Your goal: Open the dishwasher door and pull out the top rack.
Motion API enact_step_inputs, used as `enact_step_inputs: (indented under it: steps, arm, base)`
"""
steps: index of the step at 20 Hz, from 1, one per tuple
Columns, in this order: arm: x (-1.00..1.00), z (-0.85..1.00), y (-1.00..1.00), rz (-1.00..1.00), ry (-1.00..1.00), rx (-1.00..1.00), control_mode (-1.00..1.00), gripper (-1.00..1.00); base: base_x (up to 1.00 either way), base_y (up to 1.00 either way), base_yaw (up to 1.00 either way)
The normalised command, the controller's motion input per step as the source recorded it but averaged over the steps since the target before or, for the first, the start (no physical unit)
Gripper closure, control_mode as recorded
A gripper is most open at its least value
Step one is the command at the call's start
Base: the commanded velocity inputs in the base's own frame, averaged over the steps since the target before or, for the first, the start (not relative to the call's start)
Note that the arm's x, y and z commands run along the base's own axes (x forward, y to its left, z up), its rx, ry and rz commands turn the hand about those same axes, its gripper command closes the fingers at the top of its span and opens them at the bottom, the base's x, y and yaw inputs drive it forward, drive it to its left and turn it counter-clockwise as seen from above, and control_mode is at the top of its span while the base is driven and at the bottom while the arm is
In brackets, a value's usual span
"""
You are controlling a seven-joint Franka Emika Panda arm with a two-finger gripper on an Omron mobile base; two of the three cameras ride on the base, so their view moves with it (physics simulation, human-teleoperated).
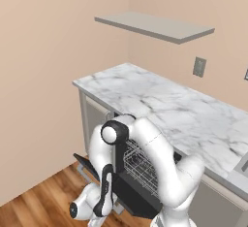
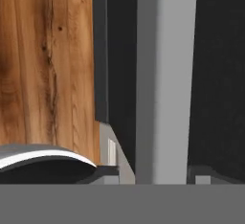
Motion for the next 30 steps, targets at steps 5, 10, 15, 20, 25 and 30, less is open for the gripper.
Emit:
enact_step_inputs:
  steps: [5,10,15,20,25,30]
  arm:
    - [-0.21,0.12,0.04,0.00,0.00,0.02,-1.00,-1.00]
    - [-0.40,0.95,0.00,0.00,0.11,0.17,-1.00,-1.00]
    - [-0.45,1.00,0.00,0.00,0.12,0.15,-1.00,-1.00]
    - [-0.21,1.00,-0.17,0.00,0.00,0.07,-1.00,-1.00]
    - [-0.08,1.00,-0.20,0.00,0.00,0.00,-1.00,-1.00]
    - [-0.02,1.00,-0.14,0.00,0.11,0.00,-1.00,-1.00]
  base:
    - [0.00,0.00,0.00]
    - [0.00,0.00,0.00]
    - [0.00,0.00,0.00]
    - [0.00,0.00,0.00]
    - [0.00,0.00,0.00]
    - [0.00,0.00,0.00]
